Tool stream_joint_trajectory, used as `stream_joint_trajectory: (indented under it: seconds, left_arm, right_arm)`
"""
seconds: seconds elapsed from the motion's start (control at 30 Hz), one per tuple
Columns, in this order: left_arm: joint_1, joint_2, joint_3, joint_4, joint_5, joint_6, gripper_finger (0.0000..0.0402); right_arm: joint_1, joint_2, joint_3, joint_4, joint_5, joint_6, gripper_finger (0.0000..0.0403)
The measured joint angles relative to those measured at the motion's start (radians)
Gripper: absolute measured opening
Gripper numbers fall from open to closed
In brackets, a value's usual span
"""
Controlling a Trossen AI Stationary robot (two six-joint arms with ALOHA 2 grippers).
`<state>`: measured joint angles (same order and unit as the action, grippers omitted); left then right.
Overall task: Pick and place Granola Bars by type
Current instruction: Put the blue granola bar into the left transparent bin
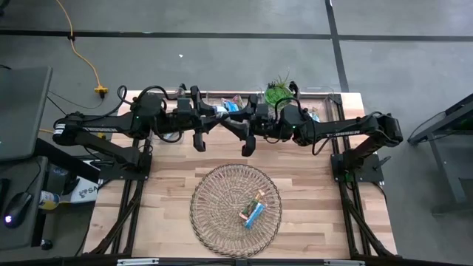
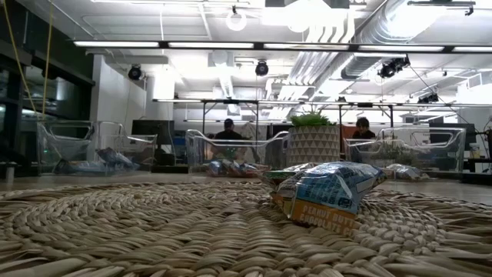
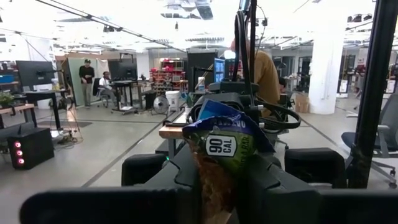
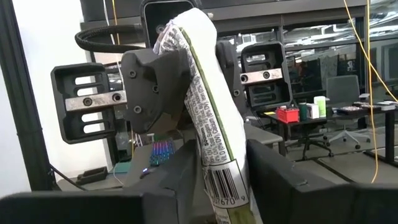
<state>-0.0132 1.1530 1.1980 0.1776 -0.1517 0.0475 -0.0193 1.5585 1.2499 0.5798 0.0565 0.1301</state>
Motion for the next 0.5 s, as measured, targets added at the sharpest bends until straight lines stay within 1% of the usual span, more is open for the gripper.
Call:
stream_joint_trajectory:
  seconds: [0.13, 0.23, 0.37, 0.5]
  left_arm:
    - [0.000, 0.000, 0.000, 0.000, 0.000, 0.000, 0.0039]
    - [0.000, 0.000, 0.000, -0.003, 0.000, 0.000, 0.0040]
    - [0.000, -0.012, 0.000, -0.022, -0.001, 0.000, 0.0045]
    - [0.000, -0.035, 0.000, -0.070, -0.035, 0.005, 0.0042]
  right_arm:
    - [0.000, 0.000, 0.000, -0.021, 0.000, -0.036, 0.0145]
    - [0.001, -0.001, 0.000, -0.077, 0.025, -0.047, 0.0167]
    - [0.000, -0.014, 0.000, -0.225, 0.108, -0.088, 0.0196]
    - [0.000, -0.048, 0.000, -0.395, 0.215, -0.111, 0.0211]
